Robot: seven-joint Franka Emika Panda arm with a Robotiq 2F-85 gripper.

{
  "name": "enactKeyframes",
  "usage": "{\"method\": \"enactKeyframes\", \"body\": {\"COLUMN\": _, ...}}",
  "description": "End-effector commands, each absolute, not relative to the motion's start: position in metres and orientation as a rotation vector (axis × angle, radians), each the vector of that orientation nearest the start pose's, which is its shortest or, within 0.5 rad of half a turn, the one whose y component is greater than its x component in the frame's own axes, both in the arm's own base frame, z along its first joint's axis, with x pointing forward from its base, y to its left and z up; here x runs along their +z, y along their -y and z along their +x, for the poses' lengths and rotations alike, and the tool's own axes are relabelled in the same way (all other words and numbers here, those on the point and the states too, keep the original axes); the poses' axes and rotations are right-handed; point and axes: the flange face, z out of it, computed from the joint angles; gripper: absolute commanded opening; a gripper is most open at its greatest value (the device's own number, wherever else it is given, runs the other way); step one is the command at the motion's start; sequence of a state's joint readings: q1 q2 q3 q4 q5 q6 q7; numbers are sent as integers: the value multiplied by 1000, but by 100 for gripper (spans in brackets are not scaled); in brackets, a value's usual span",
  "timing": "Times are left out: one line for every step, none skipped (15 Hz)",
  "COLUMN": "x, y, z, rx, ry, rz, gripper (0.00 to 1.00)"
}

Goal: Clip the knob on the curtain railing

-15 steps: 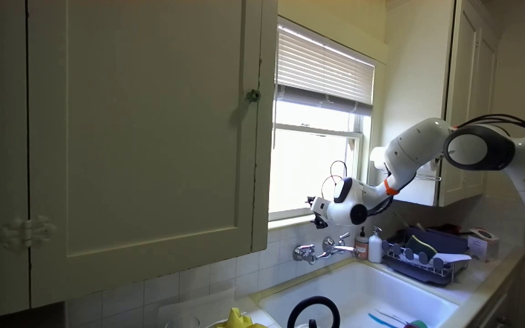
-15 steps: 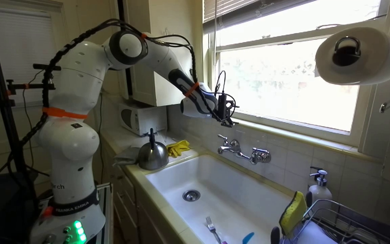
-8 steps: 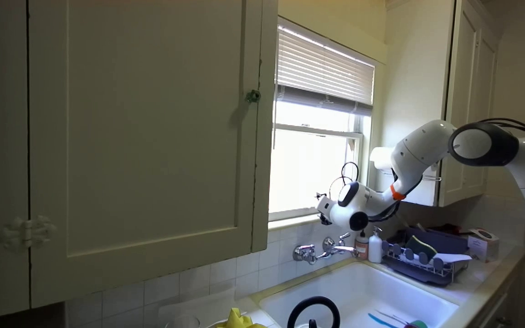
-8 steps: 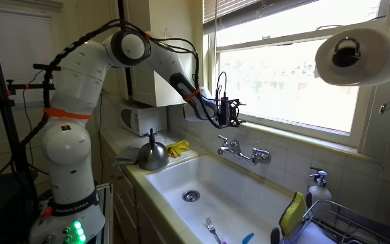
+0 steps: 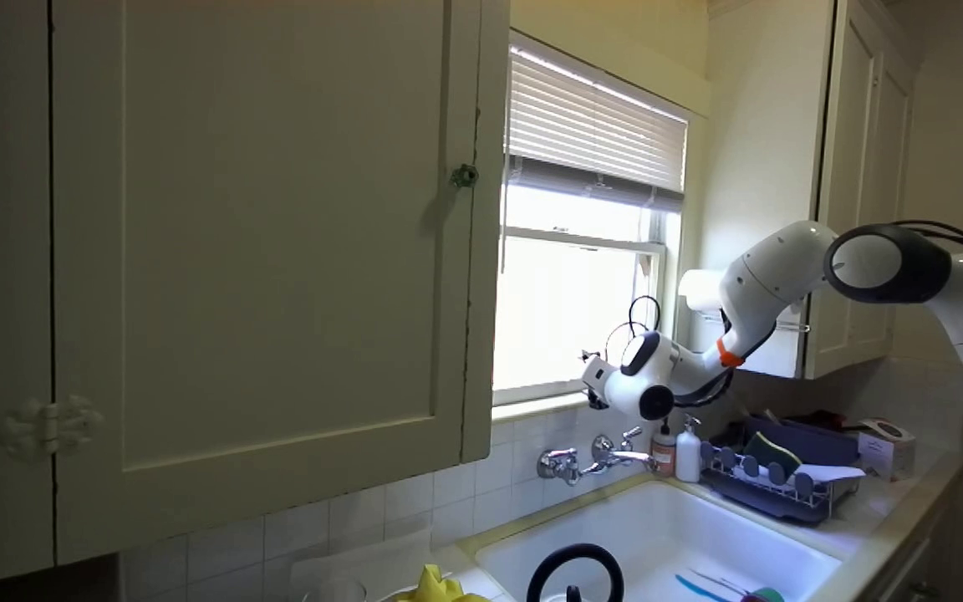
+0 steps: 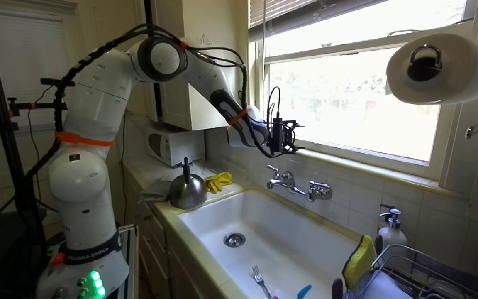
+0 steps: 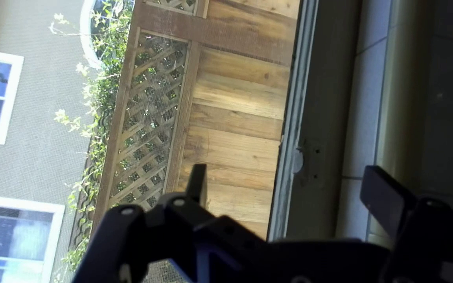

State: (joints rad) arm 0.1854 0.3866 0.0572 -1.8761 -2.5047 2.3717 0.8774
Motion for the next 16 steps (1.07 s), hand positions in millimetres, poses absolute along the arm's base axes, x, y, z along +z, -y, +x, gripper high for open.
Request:
{"method": "enactKeyframes", "body": {"x": 330, "y": -133, "z": 651, "rx": 907, "ry": -1187, "rz": 1186, "gripper": 100}}
{"method": "enactKeyframes", "body": {"x": 330, "y": -130, "z": 655, "rx": 908, "ry": -1184, "rz": 1190, "gripper": 100}}
{"method": "enactKeyframes", "body": {"x": 330, "y": -129, "z": 661, "rx": 911, "ry": -1183, "rz": 1191, "gripper": 100}}
{"method": "enactKeyframes", "body": {"x": 329, "y": -128, "z": 665, "rx": 911, "ry": -1176, "rz": 1192, "gripper": 100}}
{"method": "enactKeyframes", "body": {"x": 330, "y": -128, "z": 671, "rx": 919, "ry": -1170, "rz": 1193, "gripper": 100}}
{"method": "enactKeyframes", "body": {"x": 330, "y": -129, "z": 676, "rx": 928, "ry": -1164, "rz": 1194, "gripper": 100}}
{"method": "enactKeyframes", "body": {"x": 331, "y": -130, "z": 681, "rx": 938, "ry": -1157, "rz": 1197, "gripper": 100}}
{"method": "enactKeyframes", "body": {"x": 331, "y": -133, "z": 686, "rx": 949, "ry": -1156, "rz": 1197, "gripper": 100}}
{"method": "enactKeyframes", "body": {"x": 331, "y": -137, "z": 690, "rx": 963, "ry": -1155, "rz": 1202, "gripper": 100}}
{"method": "enactKeyframes", "body": {"x": 330, "y": -138, "z": 694, "rx": 975, "ry": -1151, "rz": 1210, "gripper": 100}}
{"method": "enactKeyframes", "body": {"x": 330, "y": -140, "z": 697, "rx": 995, "ry": -1149, "rz": 1224, "gripper": 100}}
{"method": "enactKeyframes", "body": {"x": 329, "y": -142, "z": 701, "rx": 1012, "ry": -1150, "rz": 1236, "gripper": 100}}
{"method": "enactKeyframes", "body": {"x": 327, "y": -142, "z": 704, "rx": 1023, "ry": -1149, "rz": 1249, "gripper": 100}}
{"method": "enactKeyframes", "body": {"x": 327, "y": -144, "z": 707, "rx": 1037, "ry": -1148, "rz": 1260, "gripper": 100}}
{"method": "enactKeyframes", "body": {"x": 327, "y": -143, "z": 710, "rx": 1047, "ry": -1144, "rz": 1268, "gripper": 100}}
{"method": "enactKeyframes", "body": {"x": 325, "y": -142, "z": 712, "rx": 1053, "ry": -1139, "rz": 1277, "gripper": 100}}
